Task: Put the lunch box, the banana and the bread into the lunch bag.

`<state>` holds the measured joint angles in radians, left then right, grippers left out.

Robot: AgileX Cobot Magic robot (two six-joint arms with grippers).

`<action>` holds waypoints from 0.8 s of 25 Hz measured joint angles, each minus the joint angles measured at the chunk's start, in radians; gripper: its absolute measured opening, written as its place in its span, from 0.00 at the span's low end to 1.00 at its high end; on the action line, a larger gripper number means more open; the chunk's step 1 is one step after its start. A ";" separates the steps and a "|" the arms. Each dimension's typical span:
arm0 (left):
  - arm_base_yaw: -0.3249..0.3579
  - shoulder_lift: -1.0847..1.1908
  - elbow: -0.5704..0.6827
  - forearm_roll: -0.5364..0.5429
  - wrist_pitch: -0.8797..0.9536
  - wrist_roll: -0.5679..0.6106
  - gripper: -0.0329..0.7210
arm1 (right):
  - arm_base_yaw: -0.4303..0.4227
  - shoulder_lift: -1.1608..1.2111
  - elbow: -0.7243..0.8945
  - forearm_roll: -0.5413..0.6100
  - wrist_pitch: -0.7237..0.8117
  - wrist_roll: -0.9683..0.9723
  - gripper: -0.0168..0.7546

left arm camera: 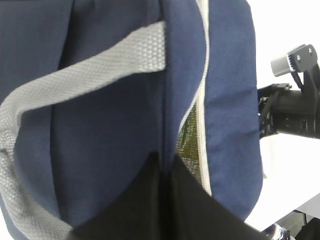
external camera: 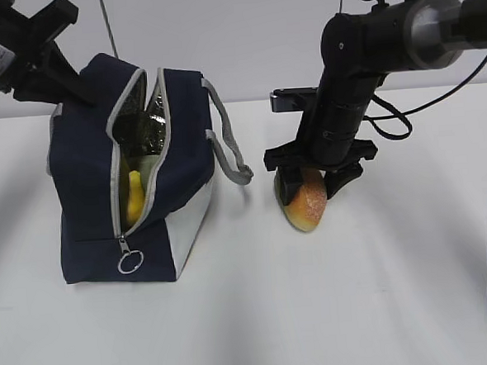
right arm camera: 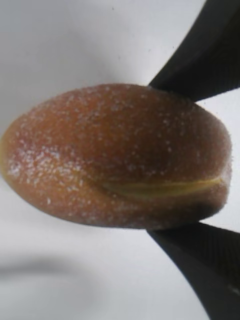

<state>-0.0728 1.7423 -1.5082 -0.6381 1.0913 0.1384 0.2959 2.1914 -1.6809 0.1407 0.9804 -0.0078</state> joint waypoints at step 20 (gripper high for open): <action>0.000 0.000 0.000 0.001 -0.016 0.003 0.04 | 0.002 -0.214 -0.154 -0.081 0.187 -0.044 0.60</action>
<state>-0.0728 1.7423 -1.5082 -0.6373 1.0756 0.1417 0.2983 1.9778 -1.8351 0.0597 1.1677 -0.0518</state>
